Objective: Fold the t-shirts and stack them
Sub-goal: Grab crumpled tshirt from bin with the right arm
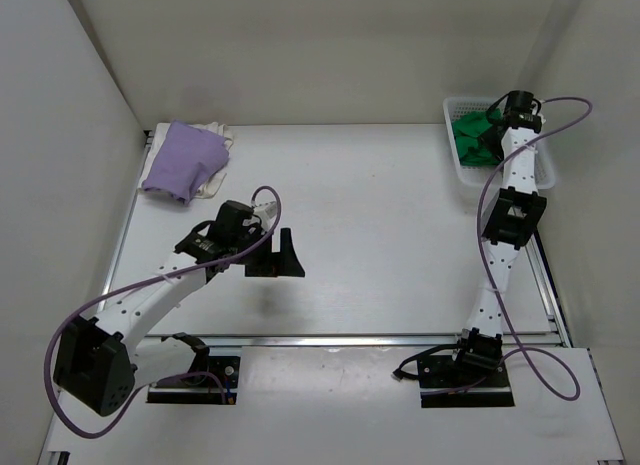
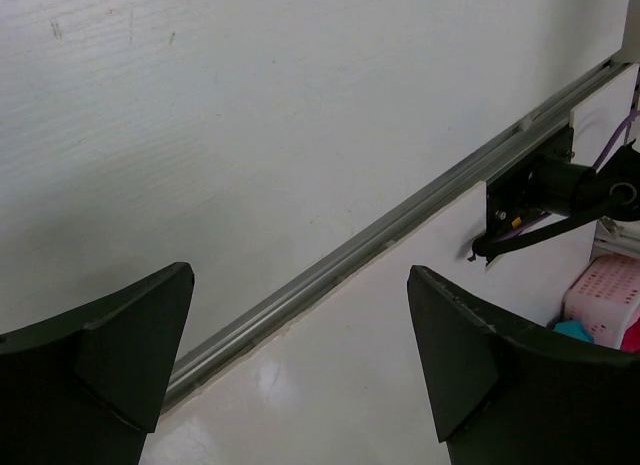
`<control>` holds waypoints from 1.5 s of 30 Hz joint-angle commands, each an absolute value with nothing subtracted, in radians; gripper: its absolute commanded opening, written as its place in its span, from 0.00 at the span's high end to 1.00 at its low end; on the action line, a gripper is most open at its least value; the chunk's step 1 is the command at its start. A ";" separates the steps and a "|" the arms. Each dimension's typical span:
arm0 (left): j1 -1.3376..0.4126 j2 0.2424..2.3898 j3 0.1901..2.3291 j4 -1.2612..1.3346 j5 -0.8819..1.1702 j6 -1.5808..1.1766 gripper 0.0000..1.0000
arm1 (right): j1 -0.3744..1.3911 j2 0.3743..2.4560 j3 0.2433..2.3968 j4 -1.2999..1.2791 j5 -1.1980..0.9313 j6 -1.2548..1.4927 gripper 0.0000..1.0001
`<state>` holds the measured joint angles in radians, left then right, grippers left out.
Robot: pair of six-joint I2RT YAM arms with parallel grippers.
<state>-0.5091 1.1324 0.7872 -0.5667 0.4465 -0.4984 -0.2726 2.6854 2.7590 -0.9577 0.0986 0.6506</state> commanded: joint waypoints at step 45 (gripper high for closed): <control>-0.488 1.039 0.657 -0.436 0.456 -0.650 0.01 | -0.258 2.589 2.823 -0.844 -0.074 0.658 0.65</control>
<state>-0.4862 1.0851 0.6731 -0.4656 0.4458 -0.6407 -0.2756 2.7075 2.7792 -0.8654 -0.1001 0.6762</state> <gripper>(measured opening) 0.986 0.351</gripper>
